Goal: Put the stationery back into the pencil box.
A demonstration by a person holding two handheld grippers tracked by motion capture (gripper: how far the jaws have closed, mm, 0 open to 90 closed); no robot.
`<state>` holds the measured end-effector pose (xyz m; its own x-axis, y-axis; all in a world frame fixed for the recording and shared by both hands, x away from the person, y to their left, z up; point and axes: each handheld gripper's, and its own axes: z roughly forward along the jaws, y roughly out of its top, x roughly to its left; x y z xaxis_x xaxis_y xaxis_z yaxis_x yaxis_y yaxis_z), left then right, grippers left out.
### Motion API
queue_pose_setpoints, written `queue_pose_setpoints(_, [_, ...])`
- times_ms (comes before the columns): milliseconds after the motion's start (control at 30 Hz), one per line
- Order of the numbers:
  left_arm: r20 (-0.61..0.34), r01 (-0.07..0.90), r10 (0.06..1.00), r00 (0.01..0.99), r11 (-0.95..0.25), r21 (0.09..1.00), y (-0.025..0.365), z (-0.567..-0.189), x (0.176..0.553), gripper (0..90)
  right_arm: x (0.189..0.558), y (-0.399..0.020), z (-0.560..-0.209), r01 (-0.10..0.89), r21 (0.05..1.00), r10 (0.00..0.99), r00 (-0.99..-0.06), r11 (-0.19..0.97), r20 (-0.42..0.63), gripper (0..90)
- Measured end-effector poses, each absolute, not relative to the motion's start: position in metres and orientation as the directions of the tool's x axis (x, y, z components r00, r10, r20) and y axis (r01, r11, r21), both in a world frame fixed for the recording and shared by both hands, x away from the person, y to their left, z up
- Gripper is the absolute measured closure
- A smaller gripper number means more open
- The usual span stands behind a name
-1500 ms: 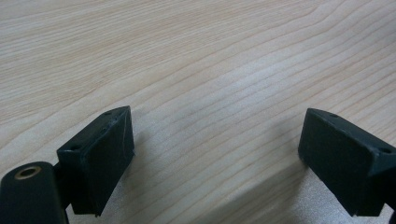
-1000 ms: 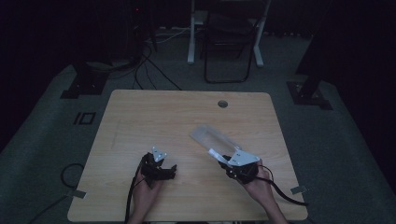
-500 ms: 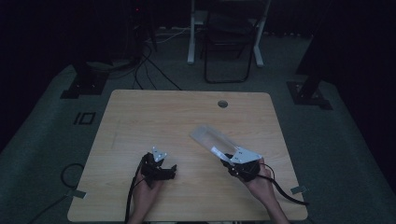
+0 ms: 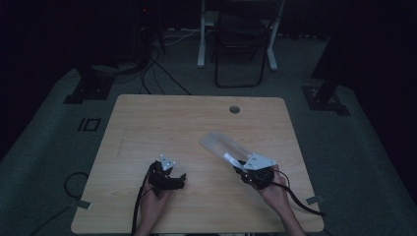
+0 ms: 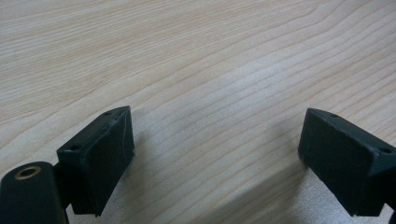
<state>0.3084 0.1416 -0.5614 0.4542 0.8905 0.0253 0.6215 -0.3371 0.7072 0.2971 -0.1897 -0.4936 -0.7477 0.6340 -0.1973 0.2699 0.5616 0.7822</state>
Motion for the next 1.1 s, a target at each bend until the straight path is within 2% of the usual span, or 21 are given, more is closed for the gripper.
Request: queue_pose_setpoints(1100, [0.025, 0.622, 0.891, 0.454, -0.337, 0.707, 0.142, -0.561, 0.308, 10.8, 0.319, -0.195, -0.506, 0.307, 0.772, 0.661, -0.726, 0.557, -0.188, 71.4])
